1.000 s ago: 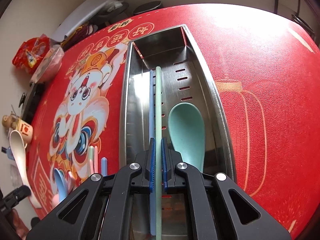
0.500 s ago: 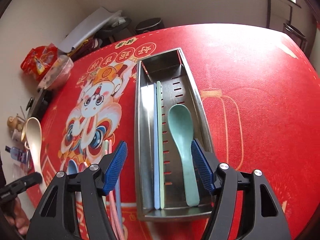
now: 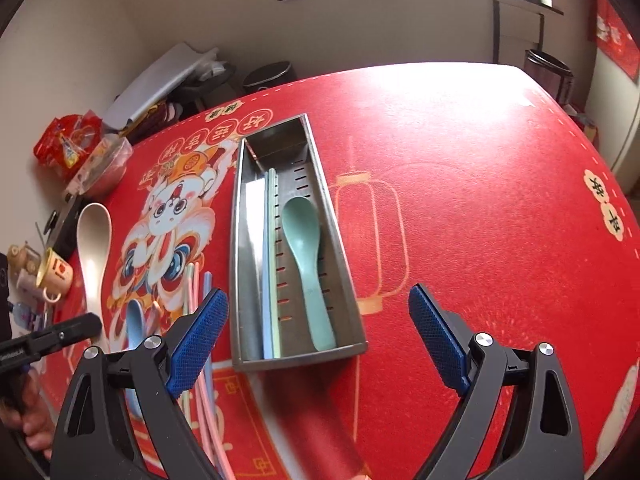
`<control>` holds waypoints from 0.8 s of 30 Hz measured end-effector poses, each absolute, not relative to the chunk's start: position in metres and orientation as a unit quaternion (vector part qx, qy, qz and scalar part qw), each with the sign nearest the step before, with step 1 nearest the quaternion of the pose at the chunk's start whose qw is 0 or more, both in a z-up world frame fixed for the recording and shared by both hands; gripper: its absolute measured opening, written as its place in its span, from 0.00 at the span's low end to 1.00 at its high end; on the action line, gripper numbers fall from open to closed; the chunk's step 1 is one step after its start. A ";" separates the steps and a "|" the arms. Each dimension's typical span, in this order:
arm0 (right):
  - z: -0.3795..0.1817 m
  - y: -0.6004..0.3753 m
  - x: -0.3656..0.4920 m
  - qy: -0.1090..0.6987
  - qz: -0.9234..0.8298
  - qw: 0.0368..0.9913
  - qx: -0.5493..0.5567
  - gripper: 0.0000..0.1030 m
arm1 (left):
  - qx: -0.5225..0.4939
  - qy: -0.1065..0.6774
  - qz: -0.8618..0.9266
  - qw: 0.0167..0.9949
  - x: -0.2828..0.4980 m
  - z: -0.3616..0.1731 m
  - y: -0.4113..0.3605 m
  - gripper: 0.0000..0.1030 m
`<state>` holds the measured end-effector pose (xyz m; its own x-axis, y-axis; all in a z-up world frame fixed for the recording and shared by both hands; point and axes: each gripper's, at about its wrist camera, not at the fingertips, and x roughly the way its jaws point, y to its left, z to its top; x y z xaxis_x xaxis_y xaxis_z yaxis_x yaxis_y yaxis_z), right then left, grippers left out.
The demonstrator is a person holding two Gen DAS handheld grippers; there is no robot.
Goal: Organize utensils
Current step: 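Carry the cream spoon into the steel tray and open left gripper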
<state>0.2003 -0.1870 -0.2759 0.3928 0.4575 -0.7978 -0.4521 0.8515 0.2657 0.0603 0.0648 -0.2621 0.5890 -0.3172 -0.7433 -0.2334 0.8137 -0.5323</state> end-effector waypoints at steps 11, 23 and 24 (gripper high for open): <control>-0.276 -0.240 0.217 0.480 0.245 0.842 0.008 0.86 | -0.315 0.467 -0.089 0.821 0.145 -0.276 -0.003 0.06; -0.281 -0.275 0.243 0.489 0.236 0.839 -0.009 0.86 | -0.388 0.472 -0.065 0.789 0.186 -0.319 -0.033 0.06; -0.282 -0.275 0.244 0.490 0.238 0.838 -0.010 0.86 | -0.391 0.470 -0.062 0.789 0.187 -0.321 -0.034 0.06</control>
